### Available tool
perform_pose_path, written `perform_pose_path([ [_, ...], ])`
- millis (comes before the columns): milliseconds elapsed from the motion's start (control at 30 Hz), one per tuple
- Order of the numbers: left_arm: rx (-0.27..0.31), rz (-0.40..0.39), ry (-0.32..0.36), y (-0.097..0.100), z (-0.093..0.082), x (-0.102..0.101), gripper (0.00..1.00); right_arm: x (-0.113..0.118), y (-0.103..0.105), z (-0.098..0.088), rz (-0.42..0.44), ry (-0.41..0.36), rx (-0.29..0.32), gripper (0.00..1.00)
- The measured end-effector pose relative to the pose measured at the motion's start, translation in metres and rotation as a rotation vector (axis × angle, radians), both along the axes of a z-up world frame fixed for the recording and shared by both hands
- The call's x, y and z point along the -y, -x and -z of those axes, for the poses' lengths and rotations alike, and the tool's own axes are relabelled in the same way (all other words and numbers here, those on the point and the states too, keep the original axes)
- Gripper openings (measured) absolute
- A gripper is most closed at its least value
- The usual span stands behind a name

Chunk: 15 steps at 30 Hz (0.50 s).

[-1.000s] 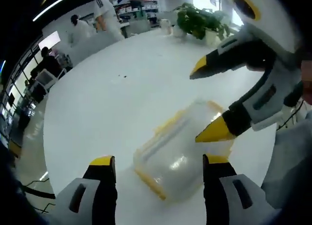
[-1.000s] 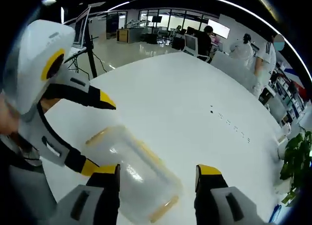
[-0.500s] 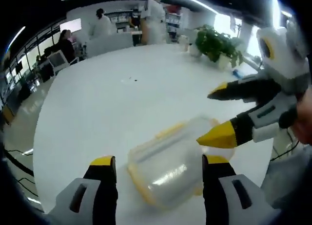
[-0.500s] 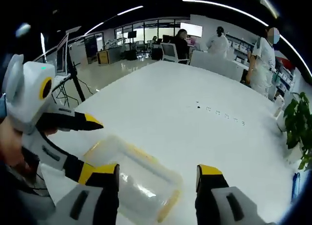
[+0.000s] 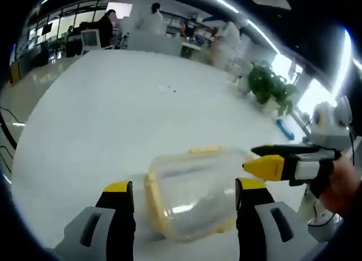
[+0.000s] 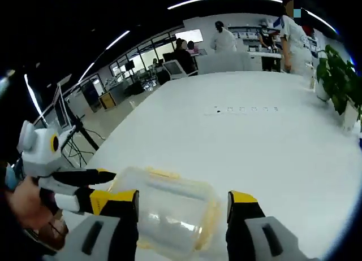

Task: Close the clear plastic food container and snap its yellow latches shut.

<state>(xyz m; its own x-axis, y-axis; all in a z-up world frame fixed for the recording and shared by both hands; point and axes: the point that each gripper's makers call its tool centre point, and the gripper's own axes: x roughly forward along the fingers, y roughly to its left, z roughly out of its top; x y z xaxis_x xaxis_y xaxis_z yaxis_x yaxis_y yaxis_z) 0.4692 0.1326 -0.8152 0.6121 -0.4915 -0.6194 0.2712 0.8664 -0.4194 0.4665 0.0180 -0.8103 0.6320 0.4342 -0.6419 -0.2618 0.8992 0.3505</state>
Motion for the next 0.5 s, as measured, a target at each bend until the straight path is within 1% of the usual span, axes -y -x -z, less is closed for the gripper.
perform_pose_path([
  [67,-0.008,-0.020,0.039,0.000,0.002,-0.001,0.69,0.000,0.001,0.003,0.013,-0.016,-0.006,0.61],
  [100,0.025,-0.026,0.061,-0.004,-0.001,0.000,0.71,-0.002,0.004,0.005,0.014,-0.029,-0.021,0.61],
  [133,0.017,-0.015,0.067,-0.002,0.000,0.001,0.73,-0.002,0.004,0.006,0.017,-0.035,-0.021,0.61],
  [167,-0.008,-0.019,0.073,0.000,0.003,0.001,0.72,-0.002,0.006,0.007,0.018,-0.038,-0.024,0.61],
  [233,-0.019,-0.021,0.069,0.001,0.007,0.000,0.69,-0.003,0.009,0.011,0.007,-0.034,-0.039,0.60],
  [300,-0.031,-0.030,0.073,0.002,0.010,-0.001,0.68,-0.001,0.010,0.013,0.003,-0.026,-0.047,0.59],
  [367,-0.054,-0.019,0.062,0.005,0.015,0.000,0.65,-0.002,0.012,0.015,-0.002,-0.034,-0.064,0.56],
  [433,-0.067,-0.019,0.068,0.007,0.016,0.002,0.61,-0.003,0.013,0.015,-0.005,-0.033,-0.069,0.49],
  [467,-0.070,-0.010,0.060,0.009,0.018,0.004,0.58,-0.002,0.013,0.016,-0.006,-0.022,-0.069,0.49],
  [500,-0.079,0.015,0.039,0.012,0.022,0.005,0.59,-0.004,0.014,0.018,-0.012,-0.015,-0.071,0.49],
])
